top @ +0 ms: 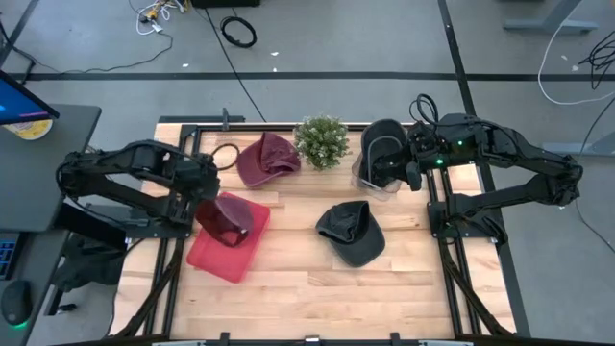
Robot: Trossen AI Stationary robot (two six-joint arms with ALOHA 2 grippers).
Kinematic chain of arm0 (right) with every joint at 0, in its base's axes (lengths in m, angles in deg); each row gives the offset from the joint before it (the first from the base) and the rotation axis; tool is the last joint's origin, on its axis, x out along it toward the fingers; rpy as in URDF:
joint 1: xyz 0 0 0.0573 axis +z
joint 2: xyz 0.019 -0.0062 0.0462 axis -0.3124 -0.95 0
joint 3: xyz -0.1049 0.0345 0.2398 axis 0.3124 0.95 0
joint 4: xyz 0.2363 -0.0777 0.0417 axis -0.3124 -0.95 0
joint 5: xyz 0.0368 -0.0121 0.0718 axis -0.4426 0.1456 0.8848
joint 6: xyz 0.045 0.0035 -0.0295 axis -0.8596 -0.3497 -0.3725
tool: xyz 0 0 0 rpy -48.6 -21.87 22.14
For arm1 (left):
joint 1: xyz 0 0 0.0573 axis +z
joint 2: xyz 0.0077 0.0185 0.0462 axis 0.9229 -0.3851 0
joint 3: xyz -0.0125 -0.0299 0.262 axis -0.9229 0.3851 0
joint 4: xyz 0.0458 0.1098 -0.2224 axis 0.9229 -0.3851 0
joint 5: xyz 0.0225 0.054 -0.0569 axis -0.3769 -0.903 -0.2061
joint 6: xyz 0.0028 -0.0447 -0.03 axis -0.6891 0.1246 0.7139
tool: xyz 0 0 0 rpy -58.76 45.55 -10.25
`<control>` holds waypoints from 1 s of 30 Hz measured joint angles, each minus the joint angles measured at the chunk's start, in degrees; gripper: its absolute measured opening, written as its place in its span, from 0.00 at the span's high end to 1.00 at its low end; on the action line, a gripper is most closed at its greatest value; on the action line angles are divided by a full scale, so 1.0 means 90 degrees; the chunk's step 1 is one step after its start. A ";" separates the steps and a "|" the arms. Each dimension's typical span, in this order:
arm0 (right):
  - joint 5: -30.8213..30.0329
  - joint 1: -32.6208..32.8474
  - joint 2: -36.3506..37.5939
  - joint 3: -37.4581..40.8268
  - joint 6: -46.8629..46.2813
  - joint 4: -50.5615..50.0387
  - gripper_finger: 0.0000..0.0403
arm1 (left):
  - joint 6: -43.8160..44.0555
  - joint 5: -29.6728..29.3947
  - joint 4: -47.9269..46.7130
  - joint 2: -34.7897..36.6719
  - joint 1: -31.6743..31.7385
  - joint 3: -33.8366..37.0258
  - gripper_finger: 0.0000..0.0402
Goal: Pick & Place hat
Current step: Put the right red cap into the red bin
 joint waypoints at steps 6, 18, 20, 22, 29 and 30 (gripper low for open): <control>0.0000 0.0000 -0.0056 0.0002 0.0000 0.0007 0.34 | 0.0260 -0.0589 0.0260 -0.0163 -0.0085 0.0470 0.97; 0.0002 0.0000 -0.0320 0.0002 0.0022 -0.0007 0.34 | 0.0524 -0.0700 0.0878 -0.0613 -0.0920 0.0462 0.97; 0.0002 0.0001 -0.0320 0.0005 0.0049 -0.0011 0.34 | 0.0655 -0.0693 0.0994 -0.0653 -0.1103 0.0464 0.97; 0.0002 0.0000 -0.0316 0.0005 0.0051 -0.0010 0.34 | 0.0789 -0.0729 0.1032 -0.0635 -0.1231 0.0468 0.97; 0.0005 0.0000 -0.0316 0.0005 0.0166 -0.0008 0.34 | 0.0797 -0.0838 0.1295 -0.0681 -0.1215 0.0465 0.97; 0.0005 0.0000 -0.0316 0.0005 0.0169 -0.0008 0.34 | 0.0797 -0.0903 0.1294 -0.0739 -0.1173 0.0463 0.97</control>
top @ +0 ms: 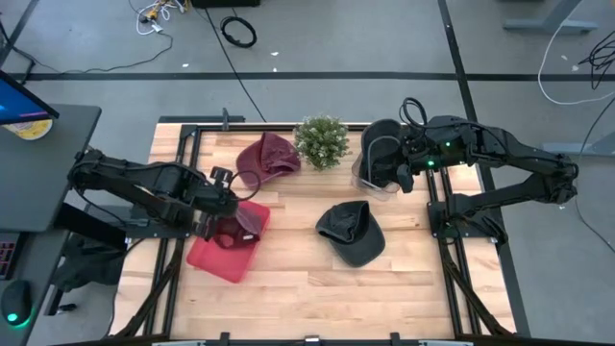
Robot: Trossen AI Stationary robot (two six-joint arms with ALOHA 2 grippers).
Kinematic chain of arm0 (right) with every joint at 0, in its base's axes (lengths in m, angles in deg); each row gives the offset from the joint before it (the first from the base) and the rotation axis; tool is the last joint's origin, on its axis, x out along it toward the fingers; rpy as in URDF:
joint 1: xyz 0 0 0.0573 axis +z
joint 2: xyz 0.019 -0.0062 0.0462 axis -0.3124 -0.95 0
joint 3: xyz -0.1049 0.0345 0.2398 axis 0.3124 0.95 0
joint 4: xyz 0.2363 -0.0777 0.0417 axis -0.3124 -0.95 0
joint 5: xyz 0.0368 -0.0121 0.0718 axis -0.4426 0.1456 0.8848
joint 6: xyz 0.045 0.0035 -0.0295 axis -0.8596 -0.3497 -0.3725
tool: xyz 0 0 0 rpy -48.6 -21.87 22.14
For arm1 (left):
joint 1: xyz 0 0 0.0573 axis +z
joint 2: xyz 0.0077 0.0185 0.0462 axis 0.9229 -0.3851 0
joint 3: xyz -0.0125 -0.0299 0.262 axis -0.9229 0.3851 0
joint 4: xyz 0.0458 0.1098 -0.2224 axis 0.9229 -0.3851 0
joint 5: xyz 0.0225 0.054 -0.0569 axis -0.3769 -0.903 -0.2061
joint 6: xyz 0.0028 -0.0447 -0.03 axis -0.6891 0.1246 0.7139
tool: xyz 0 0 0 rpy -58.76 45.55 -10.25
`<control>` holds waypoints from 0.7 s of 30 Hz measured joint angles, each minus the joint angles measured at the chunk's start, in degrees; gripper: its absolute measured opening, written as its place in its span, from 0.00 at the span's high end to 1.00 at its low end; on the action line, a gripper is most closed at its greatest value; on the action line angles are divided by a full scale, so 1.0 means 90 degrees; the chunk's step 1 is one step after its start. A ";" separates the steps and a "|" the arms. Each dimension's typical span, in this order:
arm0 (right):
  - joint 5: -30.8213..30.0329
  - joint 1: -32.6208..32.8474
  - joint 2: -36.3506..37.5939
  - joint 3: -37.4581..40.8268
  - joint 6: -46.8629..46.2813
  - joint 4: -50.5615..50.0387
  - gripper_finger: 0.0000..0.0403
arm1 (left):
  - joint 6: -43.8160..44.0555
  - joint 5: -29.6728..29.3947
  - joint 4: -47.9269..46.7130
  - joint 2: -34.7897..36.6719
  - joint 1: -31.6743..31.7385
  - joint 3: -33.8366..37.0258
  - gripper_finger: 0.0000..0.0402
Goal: Pick & Place hat
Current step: Put the right red cap into the red bin
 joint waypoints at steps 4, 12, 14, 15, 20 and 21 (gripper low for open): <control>0.0000 0.0002 0.0000 0.0000 0.0005 0.0003 0.34 | -0.0048 -0.0161 -0.0050 -0.0194 0.0089 0.0002 0.97; 0.0030 0.0002 0.0000 0.0000 0.0006 0.0010 0.34 | -0.0151 -0.0352 -0.0031 -0.0835 0.0101 0.0005 0.97; 0.0048 0.0002 0.0000 0.0000 0.0006 0.0010 0.34 | 0.0011 -0.0368 -0.0028 -0.0961 0.0062 0.0007 0.97; 0.0049 0.0002 0.0000 0.0000 0.0006 0.0010 0.34 | 0.0085 -0.0370 -0.0028 -0.1008 0.0048 0.0007 0.97; 0.0050 0.0002 0.0000 0.0000 0.0065 0.0007 0.34 | 0.0194 -0.0340 -0.0025 -0.1244 -0.0093 0.0007 0.97; 0.0049 0.0002 0.0000 0.0000 0.0084 0.0007 0.34 | 0.0173 -0.0321 -0.0020 -0.1268 -0.0129 0.0008 0.97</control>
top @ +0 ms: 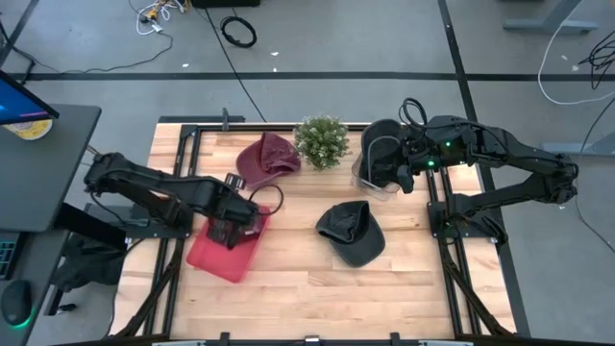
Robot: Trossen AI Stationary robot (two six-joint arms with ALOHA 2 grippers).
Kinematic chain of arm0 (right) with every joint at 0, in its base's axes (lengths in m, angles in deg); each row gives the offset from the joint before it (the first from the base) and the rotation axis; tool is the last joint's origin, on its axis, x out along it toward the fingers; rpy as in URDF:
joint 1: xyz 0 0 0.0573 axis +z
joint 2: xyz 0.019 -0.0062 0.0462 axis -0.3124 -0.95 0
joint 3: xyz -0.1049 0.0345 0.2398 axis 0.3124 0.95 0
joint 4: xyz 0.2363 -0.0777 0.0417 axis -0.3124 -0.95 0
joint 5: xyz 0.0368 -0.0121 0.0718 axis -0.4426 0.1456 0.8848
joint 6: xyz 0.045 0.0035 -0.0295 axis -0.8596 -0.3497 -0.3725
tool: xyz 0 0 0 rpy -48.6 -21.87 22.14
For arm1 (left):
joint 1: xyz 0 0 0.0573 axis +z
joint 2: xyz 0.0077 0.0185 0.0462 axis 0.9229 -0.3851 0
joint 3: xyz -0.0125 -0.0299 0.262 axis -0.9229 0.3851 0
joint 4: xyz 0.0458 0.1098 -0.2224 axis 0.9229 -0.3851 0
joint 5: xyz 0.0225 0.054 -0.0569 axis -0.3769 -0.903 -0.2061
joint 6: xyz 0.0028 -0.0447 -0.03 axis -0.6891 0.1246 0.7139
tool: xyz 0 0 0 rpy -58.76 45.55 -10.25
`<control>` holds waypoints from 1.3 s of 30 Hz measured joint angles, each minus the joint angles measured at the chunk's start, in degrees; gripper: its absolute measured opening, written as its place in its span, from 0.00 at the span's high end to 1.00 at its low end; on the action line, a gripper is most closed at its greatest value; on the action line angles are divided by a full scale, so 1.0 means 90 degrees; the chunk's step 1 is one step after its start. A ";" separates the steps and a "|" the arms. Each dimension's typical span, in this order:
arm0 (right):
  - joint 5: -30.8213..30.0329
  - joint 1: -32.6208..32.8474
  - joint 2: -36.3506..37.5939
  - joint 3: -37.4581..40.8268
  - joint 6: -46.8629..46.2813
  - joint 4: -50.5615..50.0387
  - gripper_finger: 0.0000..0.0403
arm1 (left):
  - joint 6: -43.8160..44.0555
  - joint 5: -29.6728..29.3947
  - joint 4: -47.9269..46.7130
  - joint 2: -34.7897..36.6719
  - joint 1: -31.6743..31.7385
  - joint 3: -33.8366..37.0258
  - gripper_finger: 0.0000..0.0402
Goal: Pick & Place hat
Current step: Put the right red cap into the red bin
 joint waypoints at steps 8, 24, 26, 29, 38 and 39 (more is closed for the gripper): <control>0.0000 0.0000 0.0000 0.0000 0.0141 0.0000 0.34 | 0.0038 -0.0051 0.0086 -0.0001 -0.0202 0.0002 0.97; 0.0000 -0.0002 0.0000 0.0000 0.0322 -0.0005 0.34 | 0.1619 -0.2270 0.0305 0.0003 -0.0983 0.1421 0.97; 0.0000 -0.0002 0.0000 0.0000 0.0329 -0.0005 0.34 | 0.1892 -0.2587 0.0305 0.0003 -0.1060 0.1565 0.97; 0.0000 0.0000 0.0000 0.0000 0.0330 -0.0005 0.34 | 0.2215 -0.2586 0.0428 0.0003 -0.1101 0.1780 0.97; 0.0000 -0.0001 0.0000 0.0000 0.0338 -0.0002 0.34 | 0.3256 -0.1072 0.1107 0.0012 -0.1083 0.2035 0.82; 0.0000 -0.0002 0.0000 0.0000 0.0338 -0.0002 0.34 | 0.3354 -0.1003 0.1140 0.0010 -0.1082 0.1993 0.79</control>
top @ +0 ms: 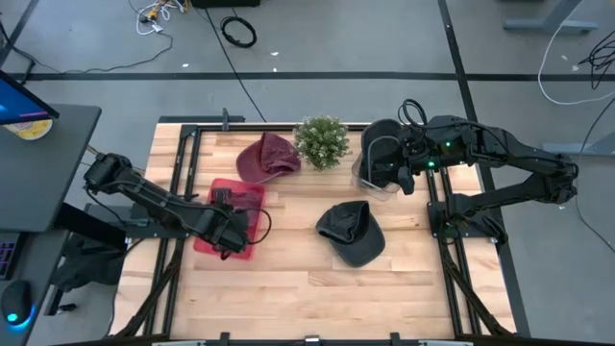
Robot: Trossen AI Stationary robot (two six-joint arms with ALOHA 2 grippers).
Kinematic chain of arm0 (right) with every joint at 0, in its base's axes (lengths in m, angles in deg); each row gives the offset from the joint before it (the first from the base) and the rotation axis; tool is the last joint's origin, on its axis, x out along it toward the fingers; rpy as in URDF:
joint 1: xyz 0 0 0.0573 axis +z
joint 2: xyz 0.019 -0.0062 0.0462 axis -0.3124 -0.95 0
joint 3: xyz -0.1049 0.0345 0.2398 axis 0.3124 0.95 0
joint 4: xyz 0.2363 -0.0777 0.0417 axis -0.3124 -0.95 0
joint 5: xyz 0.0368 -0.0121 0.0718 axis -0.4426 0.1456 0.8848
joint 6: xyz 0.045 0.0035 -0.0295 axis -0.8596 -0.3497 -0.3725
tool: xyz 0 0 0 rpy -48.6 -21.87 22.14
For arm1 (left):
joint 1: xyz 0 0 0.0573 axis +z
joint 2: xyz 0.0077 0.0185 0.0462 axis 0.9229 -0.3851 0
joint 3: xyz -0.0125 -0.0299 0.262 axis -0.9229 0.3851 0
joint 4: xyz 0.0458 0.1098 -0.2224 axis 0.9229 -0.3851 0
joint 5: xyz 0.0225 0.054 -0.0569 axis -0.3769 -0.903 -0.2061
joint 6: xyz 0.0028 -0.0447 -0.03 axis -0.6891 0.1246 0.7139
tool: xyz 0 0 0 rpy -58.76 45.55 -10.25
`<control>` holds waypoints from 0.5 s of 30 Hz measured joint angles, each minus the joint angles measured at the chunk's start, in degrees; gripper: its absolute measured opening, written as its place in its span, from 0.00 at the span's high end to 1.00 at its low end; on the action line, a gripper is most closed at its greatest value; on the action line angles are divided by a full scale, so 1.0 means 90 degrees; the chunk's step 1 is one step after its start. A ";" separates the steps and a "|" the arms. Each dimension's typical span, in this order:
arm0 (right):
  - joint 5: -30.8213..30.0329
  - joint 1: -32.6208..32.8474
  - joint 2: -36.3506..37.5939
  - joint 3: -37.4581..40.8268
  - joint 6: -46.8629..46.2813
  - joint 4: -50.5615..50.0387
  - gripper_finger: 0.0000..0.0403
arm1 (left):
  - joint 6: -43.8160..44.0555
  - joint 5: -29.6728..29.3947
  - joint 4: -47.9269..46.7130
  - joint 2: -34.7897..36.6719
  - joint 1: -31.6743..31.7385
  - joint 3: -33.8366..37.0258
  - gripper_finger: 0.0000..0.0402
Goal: Pick & Place hat
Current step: Put the right red cap into the red bin
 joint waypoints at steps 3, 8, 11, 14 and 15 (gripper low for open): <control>0.0000 -0.0001 0.0000 -0.0002 -0.0001 0.0000 0.34 | -0.0009 0.0379 0.0223 0.0000 0.0006 -0.0142 0.73; 0.0000 0.0000 0.0000 -0.0002 -0.0011 0.0002 0.34 | 0.0065 0.1533 0.0588 0.0022 0.0078 -0.0207 0.60; 0.0000 -0.0001 0.0000 -0.0002 -0.0013 0.0002 0.34 | 0.0170 0.2129 0.0564 0.0045 0.0112 -0.0207 0.51; 0.0000 -0.0001 0.0000 -0.0003 -0.0013 0.0002 0.34 | 0.0099 0.2637 0.0517 0.0044 0.0113 -0.0206 0.43; 0.0000 -0.0001 0.0000 -0.0005 -0.0011 0.0002 0.34 | 0.0055 0.2810 0.0518 0.0044 0.0113 -0.0206 0.41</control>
